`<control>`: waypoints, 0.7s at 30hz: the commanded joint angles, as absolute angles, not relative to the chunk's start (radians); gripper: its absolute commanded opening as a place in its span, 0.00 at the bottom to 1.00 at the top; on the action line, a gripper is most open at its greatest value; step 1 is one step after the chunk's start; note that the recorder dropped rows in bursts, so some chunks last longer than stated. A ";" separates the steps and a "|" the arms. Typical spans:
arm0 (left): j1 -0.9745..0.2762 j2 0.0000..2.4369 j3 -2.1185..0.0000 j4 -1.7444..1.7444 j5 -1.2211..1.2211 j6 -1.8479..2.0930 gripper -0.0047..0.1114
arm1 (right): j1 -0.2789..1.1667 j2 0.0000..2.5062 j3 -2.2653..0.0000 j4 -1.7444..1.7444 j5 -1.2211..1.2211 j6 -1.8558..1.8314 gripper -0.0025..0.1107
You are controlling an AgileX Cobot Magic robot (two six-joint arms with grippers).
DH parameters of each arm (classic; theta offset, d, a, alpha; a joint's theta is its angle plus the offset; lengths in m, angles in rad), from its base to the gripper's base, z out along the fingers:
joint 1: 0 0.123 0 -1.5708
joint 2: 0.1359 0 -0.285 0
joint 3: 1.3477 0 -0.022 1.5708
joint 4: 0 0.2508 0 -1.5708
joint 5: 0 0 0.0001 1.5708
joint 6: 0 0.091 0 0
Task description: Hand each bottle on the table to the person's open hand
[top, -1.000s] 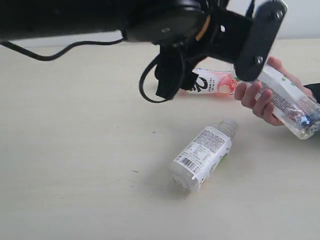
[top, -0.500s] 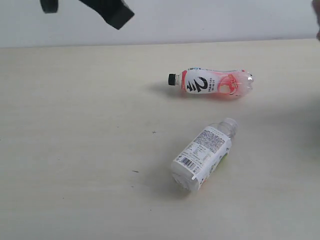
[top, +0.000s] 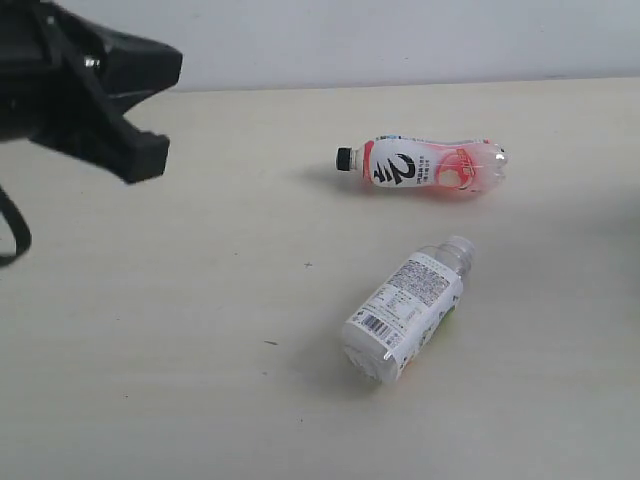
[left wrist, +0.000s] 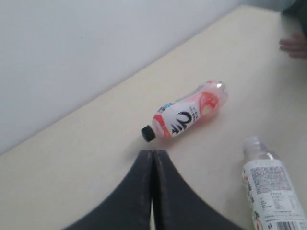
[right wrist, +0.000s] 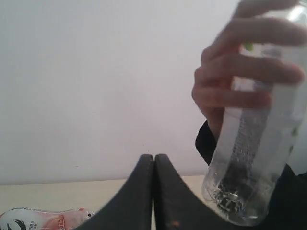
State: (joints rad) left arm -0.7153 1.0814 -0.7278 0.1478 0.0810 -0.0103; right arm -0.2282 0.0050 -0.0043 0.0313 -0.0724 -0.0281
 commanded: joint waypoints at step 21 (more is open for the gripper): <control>-0.707 1.021 -0.217 0.363 -0.672 -0.193 0.04 | -0.233 0.000 0.000 0.027 -0.081 -0.031 0.02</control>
